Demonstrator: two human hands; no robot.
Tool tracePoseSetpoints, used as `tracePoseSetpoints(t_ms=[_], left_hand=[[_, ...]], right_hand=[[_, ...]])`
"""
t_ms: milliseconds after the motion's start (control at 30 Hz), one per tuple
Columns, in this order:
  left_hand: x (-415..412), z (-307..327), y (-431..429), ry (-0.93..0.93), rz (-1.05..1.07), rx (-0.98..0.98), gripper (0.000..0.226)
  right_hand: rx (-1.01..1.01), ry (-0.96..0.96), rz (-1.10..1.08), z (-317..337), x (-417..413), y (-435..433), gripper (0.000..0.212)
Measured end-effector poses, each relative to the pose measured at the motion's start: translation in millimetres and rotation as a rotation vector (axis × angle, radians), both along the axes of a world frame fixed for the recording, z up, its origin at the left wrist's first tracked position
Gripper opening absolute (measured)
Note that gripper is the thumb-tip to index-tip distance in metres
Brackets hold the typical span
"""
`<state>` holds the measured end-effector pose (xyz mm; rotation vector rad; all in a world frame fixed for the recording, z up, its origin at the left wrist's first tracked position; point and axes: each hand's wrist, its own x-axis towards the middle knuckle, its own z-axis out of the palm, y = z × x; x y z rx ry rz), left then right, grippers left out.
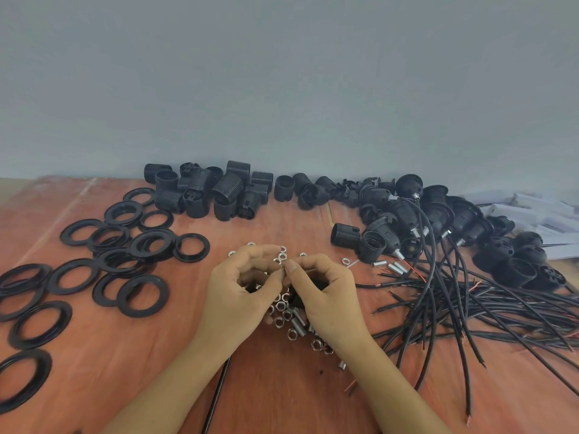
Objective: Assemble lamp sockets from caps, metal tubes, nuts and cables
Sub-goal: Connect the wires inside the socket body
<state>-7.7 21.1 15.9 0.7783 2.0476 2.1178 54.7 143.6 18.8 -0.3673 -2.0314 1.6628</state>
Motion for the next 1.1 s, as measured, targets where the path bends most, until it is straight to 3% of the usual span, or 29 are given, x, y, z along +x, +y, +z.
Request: tracePoseSetpoints(t_ms=[367, 800, 1100], left_hand=[[-6.3, -2.2, -1.2, 0.078, -0.020, -0.029, 0.036], [-8.3, -6.4, -1.3, -0.007, -0.014, -0.144, 0.015], [-4.2, -4.9, -2.6, 0.131, 0.033, -0.153, 0.016]], right_hand=[[0.000, -0.032, -0.019, -1.1, 0.2, 1.9, 0.008], [0.014, -0.007, -0.027, 2.3, 3.2, -2.2, 0.007], [0.019, -0.049, -0.082, 1.3, 1.5, -1.6, 0.010]])
